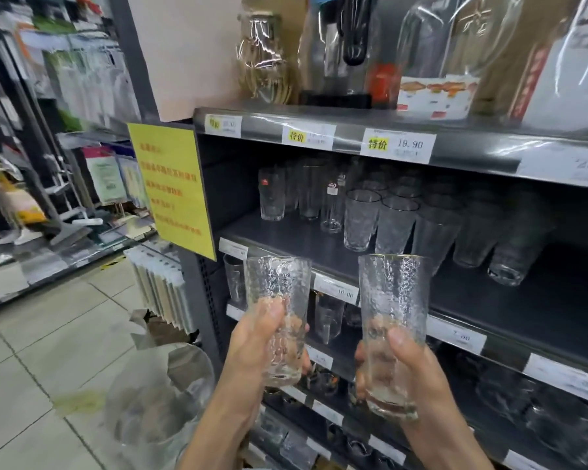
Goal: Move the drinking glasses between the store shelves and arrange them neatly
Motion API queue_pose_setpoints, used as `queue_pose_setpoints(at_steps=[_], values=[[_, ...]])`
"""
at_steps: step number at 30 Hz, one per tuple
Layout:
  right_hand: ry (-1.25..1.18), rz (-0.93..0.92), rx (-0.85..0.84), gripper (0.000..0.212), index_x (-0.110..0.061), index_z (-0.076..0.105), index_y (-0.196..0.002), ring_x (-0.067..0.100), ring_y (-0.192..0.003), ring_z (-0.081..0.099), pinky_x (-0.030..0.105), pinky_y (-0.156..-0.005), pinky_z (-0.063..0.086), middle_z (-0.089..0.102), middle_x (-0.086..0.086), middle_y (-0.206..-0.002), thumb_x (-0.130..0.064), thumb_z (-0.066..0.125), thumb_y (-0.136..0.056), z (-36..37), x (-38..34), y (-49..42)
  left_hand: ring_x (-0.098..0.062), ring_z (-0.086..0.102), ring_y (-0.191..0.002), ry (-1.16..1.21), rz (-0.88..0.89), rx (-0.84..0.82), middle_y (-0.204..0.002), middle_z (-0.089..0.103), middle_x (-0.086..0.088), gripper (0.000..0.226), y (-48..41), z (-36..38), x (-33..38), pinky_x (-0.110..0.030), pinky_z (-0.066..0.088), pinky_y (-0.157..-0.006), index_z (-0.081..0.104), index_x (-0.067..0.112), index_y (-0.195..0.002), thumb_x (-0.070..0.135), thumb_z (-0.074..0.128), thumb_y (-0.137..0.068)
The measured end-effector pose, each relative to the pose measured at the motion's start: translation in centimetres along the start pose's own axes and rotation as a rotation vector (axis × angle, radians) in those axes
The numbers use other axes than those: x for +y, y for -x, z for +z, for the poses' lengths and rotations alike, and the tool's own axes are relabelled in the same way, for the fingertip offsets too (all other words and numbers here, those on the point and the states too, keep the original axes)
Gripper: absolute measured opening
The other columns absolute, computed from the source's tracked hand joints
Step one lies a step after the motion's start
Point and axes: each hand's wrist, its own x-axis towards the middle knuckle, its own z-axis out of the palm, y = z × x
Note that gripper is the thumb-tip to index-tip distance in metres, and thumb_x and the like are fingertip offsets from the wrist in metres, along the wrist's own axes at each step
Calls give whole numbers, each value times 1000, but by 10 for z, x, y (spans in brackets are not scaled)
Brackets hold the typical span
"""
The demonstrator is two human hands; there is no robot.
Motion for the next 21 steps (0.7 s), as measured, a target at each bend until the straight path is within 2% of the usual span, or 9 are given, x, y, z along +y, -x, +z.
queue_pose_setpoints(at_steps=[3, 5, 7, 8, 10, 12, 15, 17, 21], values=[[43, -33, 46, 104, -16, 64, -120, 32, -67, 68, 44, -71, 51, 73, 16, -88, -76, 83, -37, 5, -3, -28, -34, 68, -78, -6, -4, -1, -104, 70, -19, 101, -30, -6, -2, -58, 55, -86, 55, 15, -126, 81, 75, -51], [68, -56, 68, 104, -18, 62, -120, 30, -75, 71, 43, -74, 53, 75, 14, -92, -76, 82, -36, 10, -6, -46, -38, 68, -84, -9, -3, 4, -113, 69, -16, 101, -49, -11, -1, -61, 53, -89, 54, 21, -129, 82, 74, -51], [96, -60, 78, 90, -30, 61, -117, 15, -81, 73, 34, -77, 50, 76, -1, -96, -72, 81, -40, 16, -9, -62, -44, 66, -100, -13, 9, 14, -121, 67, -13, 101, -68, -18, -1, -60, 51, -93, 51, 25, -135, 81, 73, -54], [91, -62, 84, 76, -37, 60, -114, 7, -82, 72, 28, -75, 46, 75, -12, -95, -67, 78, -46, 19, -11, -68, -43, 66, -99, -17, 13, 13, -120, 67, -12, 96, -76, -20, -1, -57, 54, -90, 50, 24, -135, 78, 71, -59], [110, -66, 91, 52, -43, 61, -105, -6, -79, 67, 22, -71, 41, 71, -22, -90, -56, 80, -58, 25, -13, -87, -34, 68, -71, 13, 22, 6, -102, 71, -14, 84, -95, -28, -1, -43, 59, -66, 53, 15, -128, 68, 66, -64], [189, -74, 113, 39, -42, 64, -102, -9, -80, 66, 20, -70, 42, 71, -22, -89, -54, 79, -68, 32, -16, -107, -29, 64, -56, 45, 14, 13, -86, 71, -13, 82, -111, -36, 2, -34, 54, -52, 56, 5, -120, 63, 67, -63], [269, -111, 183, 51, -34, 65, -108, -1, -88, 69, 16, -64, 50, 74, -13, -96, -52, 80, -62, 43, -16, -139, -30, 64, -58, 60, 28, -4, -80, 68, -16, 99, -136, -49, 2, -39, 56, -59, 56, -1, -119, 73, 75, -56], [332, -145, 217, 59, -36, 62, -109, -2, -87, 69, 17, -69, 52, 74, -11, -96, -50, 81, -55, 53, -17, -161, -30, 66, -60, 54, 35, -19, -82, 69, -22, 106, -151, -59, 2, -39, 56, -60, 57, 0, -118, 80, 74, -50], [404, -176, 263, 60, -41, 55, -111, -3, -95, 66, 26, -88, 51, 70, -16, -105, -41, 90, -62, 76, -19, -206, -29, 67, -62, 21, 40, -79, -89, 69, -26, 79, -182, -76, 5, -40, 58, -61, 60, 5, -109, 69, 66, -63]])
